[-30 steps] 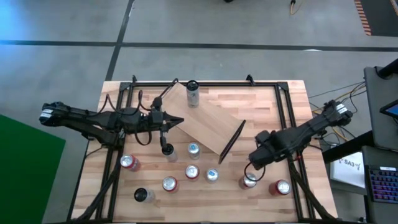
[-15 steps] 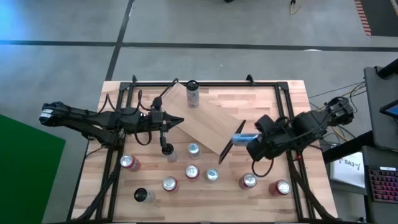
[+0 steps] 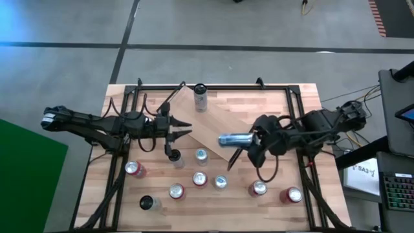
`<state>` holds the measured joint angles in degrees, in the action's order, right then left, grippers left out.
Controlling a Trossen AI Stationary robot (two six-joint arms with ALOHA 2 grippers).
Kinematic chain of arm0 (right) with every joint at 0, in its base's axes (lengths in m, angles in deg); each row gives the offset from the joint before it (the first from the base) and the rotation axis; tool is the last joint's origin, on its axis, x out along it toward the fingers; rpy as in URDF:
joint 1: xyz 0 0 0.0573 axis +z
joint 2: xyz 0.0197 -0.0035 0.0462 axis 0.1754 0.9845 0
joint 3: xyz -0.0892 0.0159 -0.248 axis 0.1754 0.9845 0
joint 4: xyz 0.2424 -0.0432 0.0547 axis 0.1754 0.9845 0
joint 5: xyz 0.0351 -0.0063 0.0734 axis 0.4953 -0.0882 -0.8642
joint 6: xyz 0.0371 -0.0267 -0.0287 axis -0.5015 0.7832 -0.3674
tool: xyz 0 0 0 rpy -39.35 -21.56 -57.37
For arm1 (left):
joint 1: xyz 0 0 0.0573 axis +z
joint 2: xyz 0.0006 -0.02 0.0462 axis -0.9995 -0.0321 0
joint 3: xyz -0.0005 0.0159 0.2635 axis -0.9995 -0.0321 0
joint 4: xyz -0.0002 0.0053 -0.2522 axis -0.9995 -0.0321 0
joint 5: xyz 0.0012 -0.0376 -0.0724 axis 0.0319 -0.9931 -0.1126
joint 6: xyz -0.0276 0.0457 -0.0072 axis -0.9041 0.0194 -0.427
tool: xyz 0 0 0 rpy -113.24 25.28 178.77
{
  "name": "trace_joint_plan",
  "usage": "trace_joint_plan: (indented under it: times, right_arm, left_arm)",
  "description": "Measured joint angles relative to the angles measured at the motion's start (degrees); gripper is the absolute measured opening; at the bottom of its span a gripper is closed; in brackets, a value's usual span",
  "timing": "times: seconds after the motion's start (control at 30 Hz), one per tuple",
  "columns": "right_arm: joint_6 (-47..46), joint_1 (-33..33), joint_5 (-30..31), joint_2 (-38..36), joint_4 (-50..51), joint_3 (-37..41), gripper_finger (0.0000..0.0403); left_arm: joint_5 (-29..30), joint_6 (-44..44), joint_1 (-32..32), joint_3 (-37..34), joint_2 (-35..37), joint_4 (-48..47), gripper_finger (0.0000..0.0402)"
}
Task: Place canned beverage on shelf
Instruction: Put the silver/blue soda can on the shelf
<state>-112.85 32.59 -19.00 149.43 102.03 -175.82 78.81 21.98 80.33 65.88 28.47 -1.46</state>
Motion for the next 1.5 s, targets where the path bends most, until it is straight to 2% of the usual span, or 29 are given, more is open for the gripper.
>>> trace_joint_plan:
  times: [0.33, 0.53, 0.63, 1.1, 1.5]
  right_arm:
    - [7.9, -6.0, -1.3, 3.1, -2.3, 0.0, 0.0222]
    - [9.5, -8.6, -3.7, 5.1, -2.4, 0.0, 0.0222]
    - [10.0, -9.5, -5.2, 5.8, -2.6, 0.0, 0.0222]
    - [12.0, -9.8, -5.2, 6.9, -3.8, 0.0, 0.0222]
    - [11.4, -10.1, -4.9, 7.5, -4.1, 0.0, 0.0222]
  left_arm:
    - [-3.3, -0.4, -0.1, 0.2, -7.1, 5.2, 0.0183]
    - [-2.8, 2.0, 0.0, 2.7, -12.7, 8.2, 0.0214]
    - [-2.8, 3.5, -0.1, 4.5, -15.4, 8.0, 0.0219]
    - [1.1, 5.7, 0.0, 10.3, -24.4, 8.0, 0.022]
    - [1.2, 5.1, 0.0, 11.2, -26.5, 8.0, 0.022]
